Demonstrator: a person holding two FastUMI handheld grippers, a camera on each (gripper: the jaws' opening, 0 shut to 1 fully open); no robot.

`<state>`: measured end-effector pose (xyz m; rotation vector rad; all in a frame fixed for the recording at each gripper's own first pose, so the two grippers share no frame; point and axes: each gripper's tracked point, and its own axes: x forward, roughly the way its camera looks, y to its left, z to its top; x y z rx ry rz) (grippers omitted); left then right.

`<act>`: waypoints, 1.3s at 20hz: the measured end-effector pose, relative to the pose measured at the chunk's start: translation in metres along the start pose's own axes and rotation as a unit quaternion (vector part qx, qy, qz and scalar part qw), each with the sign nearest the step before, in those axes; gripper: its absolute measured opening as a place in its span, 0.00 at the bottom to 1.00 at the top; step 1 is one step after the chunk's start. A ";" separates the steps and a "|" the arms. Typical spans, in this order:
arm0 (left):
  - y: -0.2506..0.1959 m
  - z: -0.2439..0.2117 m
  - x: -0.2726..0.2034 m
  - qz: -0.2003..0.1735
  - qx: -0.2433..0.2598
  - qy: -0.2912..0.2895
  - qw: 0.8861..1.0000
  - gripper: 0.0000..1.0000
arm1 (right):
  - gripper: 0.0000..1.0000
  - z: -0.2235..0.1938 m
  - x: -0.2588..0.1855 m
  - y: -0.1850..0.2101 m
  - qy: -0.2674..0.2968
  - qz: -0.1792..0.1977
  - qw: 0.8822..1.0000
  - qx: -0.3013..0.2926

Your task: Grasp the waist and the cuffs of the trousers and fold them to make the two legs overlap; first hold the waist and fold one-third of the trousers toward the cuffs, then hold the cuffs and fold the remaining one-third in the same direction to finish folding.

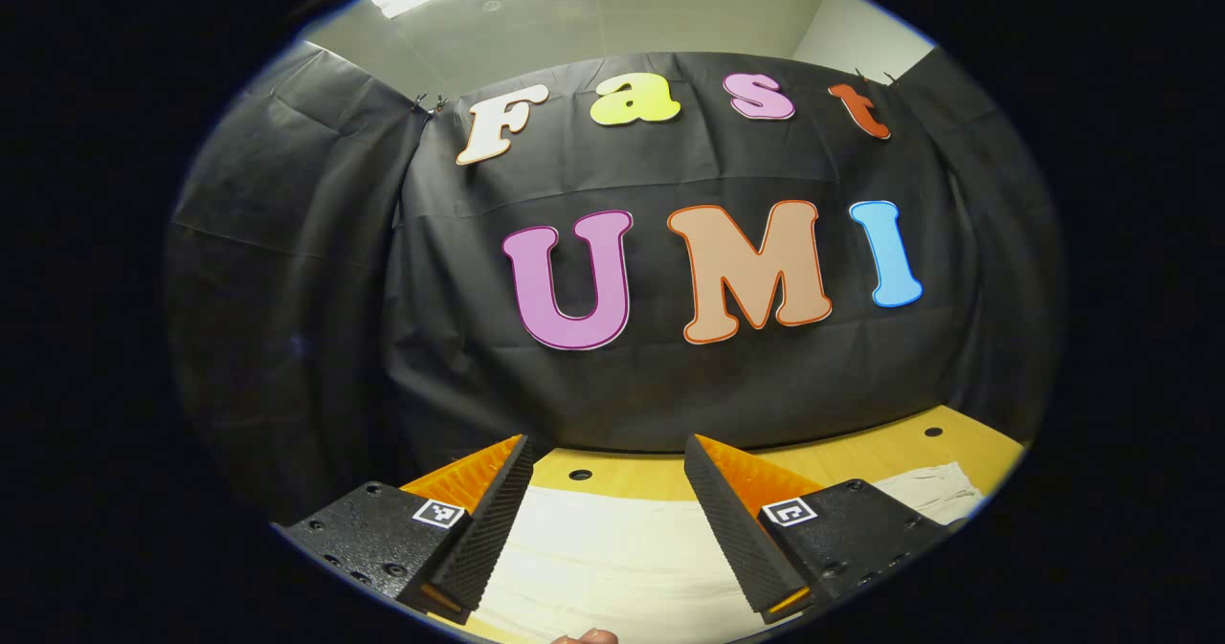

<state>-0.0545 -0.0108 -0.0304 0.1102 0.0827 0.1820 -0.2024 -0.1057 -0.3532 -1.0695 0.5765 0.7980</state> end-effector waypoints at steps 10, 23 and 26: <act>-0.002 -0.008 -0.003 0.015 0.028 0.014 0.999 0.98 | 0.78 0.013 0.051 -0.009 0.006 0.026 0.999 -0.033; 0.057 -0.045 0.017 -0.001 0.101 0.037 0.994 0.97 | 0.08 0.012 0.069 0.002 0.059 0.035 0.997 -0.026; 0.090 -0.068 0.017 -0.001 0.142 0.059 0.988 0.96 | 0.08 0.011 0.070 0.003 0.066 0.024 0.997 -0.036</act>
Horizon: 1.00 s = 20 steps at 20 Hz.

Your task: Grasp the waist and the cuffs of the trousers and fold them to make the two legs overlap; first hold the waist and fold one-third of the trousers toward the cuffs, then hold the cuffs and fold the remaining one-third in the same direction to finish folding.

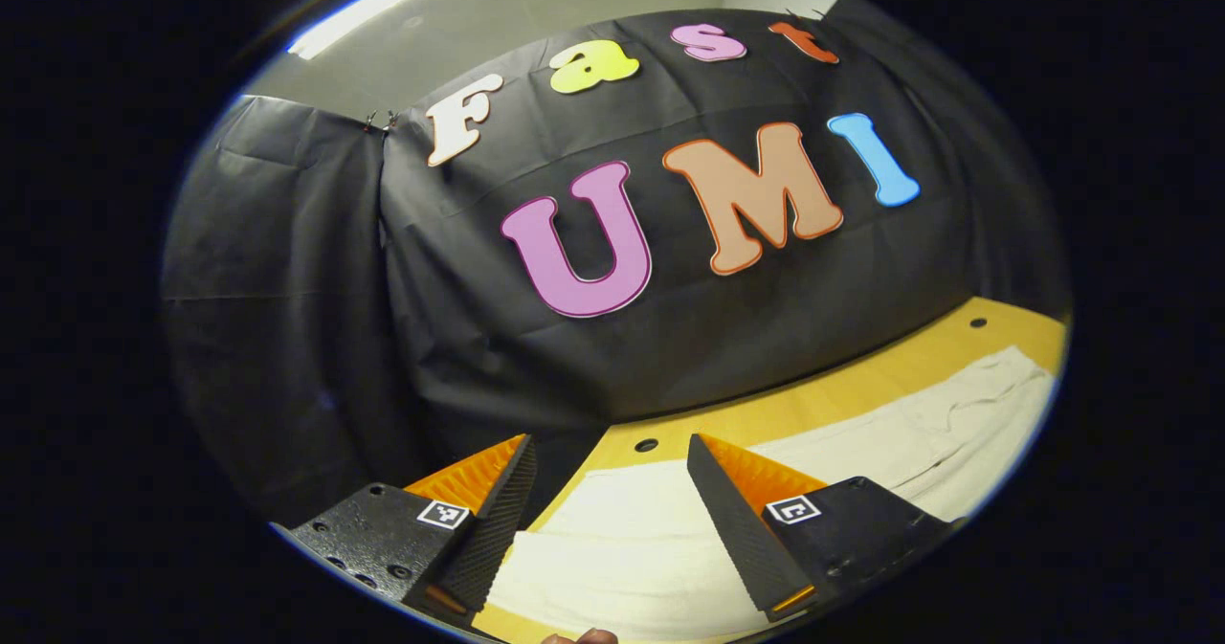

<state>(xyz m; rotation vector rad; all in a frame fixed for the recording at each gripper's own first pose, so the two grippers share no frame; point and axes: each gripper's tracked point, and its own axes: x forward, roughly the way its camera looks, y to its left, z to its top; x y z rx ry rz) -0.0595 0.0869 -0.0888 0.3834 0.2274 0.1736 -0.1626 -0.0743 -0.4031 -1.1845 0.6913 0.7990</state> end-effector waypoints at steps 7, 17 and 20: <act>0.031 -0.092 -0.006 -0.036 0.108 0.070 0.991 0.96 | 0.08 0.000 0.000 -0.001 0.016 0.008 1.000 0.011; 0.060 -0.225 -0.036 -0.113 0.271 0.185 0.938 0.97 | 0.08 -0.001 0.002 -0.003 0.032 -0.001 0.999 0.013; 0.064 -0.248 -0.044 -0.145 0.326 0.200 0.913 0.97 | 0.08 -0.001 0.002 -0.002 0.036 -0.001 0.999 0.014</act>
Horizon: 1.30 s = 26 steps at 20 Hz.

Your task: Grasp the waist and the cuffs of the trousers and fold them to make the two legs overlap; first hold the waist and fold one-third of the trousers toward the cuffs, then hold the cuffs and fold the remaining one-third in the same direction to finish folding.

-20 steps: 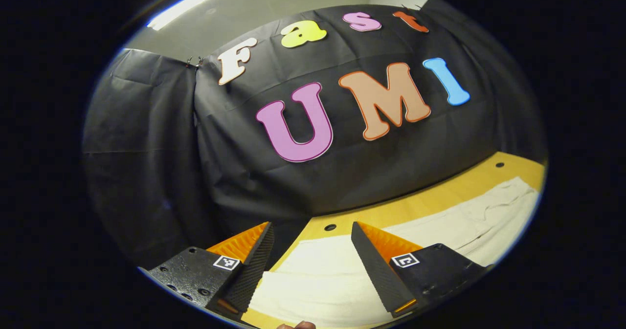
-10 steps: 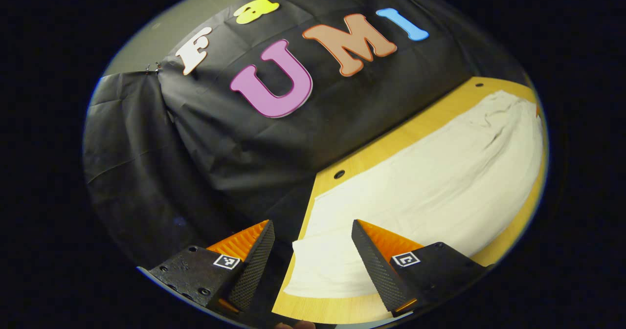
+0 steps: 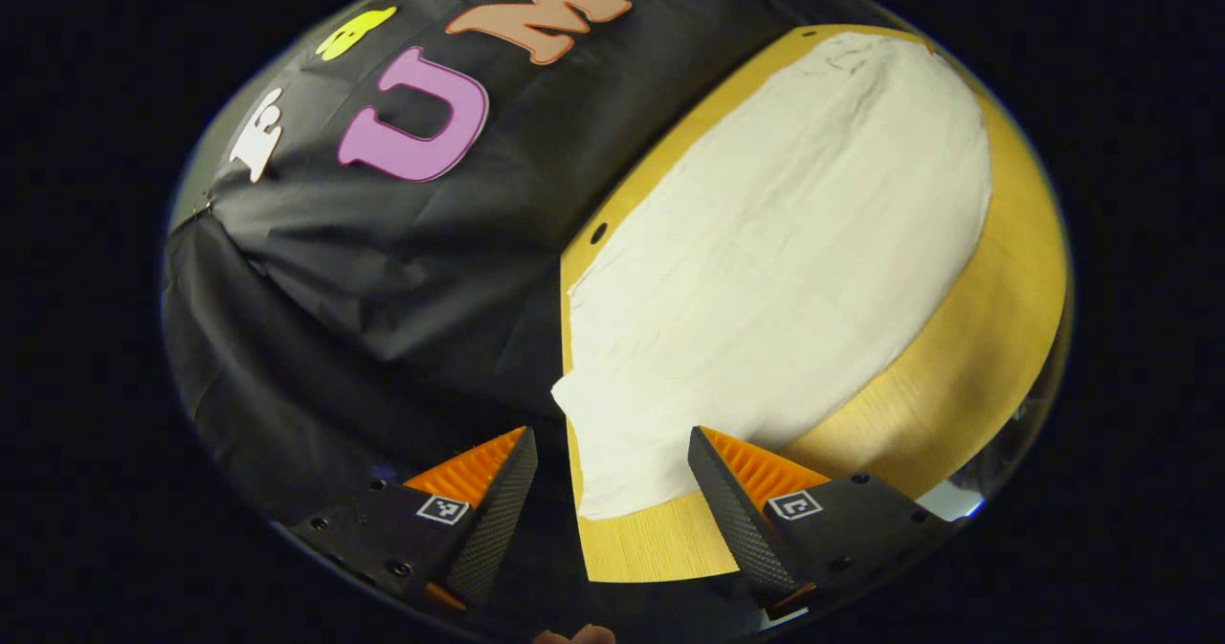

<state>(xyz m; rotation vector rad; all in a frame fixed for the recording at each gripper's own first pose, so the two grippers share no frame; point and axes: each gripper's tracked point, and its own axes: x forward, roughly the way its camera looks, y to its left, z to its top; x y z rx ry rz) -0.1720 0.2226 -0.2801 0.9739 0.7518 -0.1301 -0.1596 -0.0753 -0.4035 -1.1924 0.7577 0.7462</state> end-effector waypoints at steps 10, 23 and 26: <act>-0.036 -0.035 0.019 -0.104 0.106 0.034 0.988 0.97 | 0.05 0.000 0.001 0.000 0.008 -0.005 1.000 -0.006; -0.040 -0.022 0.065 -0.135 0.186 0.036 0.973 0.75 | 0.08 0.000 0.001 -0.001 0.014 -0.009 1.000 -0.004; -0.047 -0.015 0.060 -0.130 0.206 0.039 0.969 0.30 | 0.08 -0.001 0.002 -0.002 0.017 -0.010 1.000 0.002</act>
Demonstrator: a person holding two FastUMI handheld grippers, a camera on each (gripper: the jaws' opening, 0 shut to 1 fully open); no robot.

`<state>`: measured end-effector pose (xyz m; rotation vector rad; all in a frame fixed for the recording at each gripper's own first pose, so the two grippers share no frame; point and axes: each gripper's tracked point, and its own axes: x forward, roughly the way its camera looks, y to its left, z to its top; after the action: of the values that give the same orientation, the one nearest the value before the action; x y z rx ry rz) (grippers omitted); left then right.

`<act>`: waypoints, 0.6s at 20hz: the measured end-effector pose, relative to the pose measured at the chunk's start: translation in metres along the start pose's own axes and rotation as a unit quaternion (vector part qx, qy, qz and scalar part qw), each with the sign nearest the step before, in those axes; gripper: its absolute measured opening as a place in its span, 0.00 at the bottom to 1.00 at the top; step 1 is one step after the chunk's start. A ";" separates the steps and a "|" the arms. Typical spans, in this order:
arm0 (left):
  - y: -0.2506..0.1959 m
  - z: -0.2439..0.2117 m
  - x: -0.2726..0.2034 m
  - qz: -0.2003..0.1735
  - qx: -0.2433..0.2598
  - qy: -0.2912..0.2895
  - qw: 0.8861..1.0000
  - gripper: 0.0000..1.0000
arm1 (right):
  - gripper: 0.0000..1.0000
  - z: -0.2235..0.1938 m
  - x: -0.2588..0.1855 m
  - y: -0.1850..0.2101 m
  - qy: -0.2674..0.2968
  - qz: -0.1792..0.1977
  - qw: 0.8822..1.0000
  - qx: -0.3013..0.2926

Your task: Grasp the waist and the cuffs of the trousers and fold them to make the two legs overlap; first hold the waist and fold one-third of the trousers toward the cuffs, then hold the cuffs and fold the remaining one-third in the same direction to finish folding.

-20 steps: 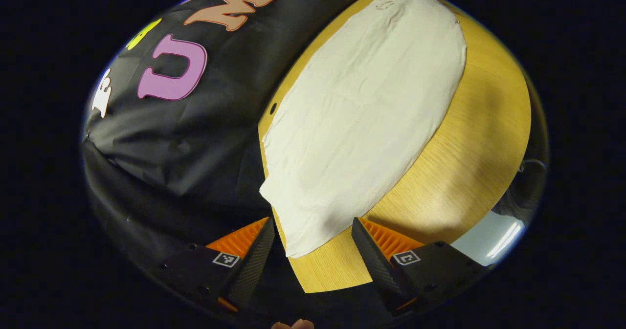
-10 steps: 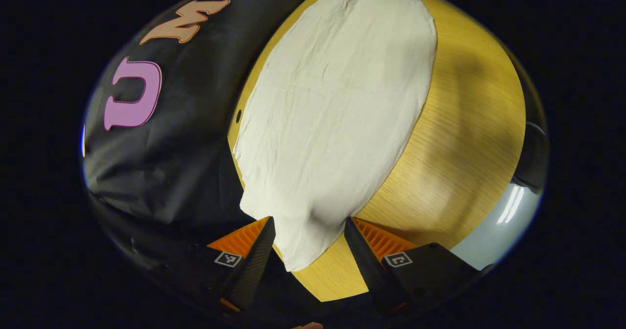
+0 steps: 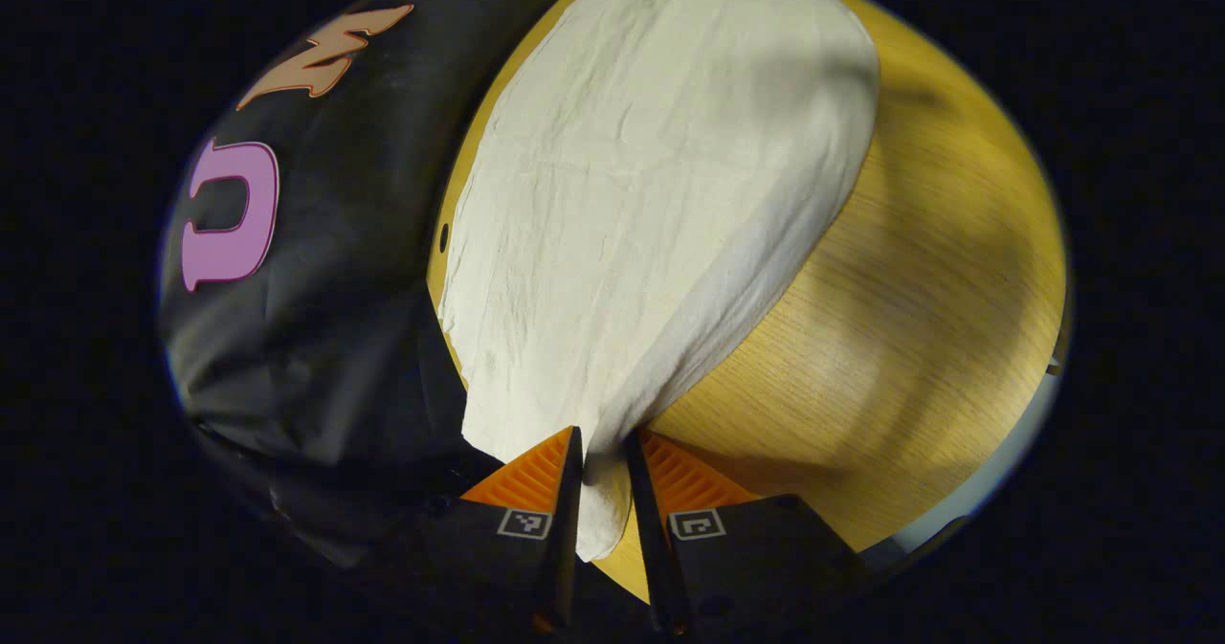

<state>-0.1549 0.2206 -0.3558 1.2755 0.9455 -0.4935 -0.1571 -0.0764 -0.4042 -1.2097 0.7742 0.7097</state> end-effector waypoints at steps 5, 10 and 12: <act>-0.005 -0.004 0.002 0.004 -0.063 0.006 0.998 0.00 | 0.08 -0.004 -0.004 -0.009 -0.002 -0.013 0.998 0.066; 0.017 -0.001 0.002 0.019 -0.171 0.003 0.985 0.00 | 0.08 0.002 -0.023 -0.049 -0.014 -0.068 0.993 0.100; 0.033 0.003 -0.008 0.039 -0.201 -0.002 0.979 0.00 | 0.08 0.007 -0.031 -0.066 -0.022 -0.087 0.990 0.107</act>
<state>-0.1326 0.2252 -0.3301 0.9396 0.9319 -0.2271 -0.1195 -0.0854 -0.3424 -1.0484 0.6798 0.4952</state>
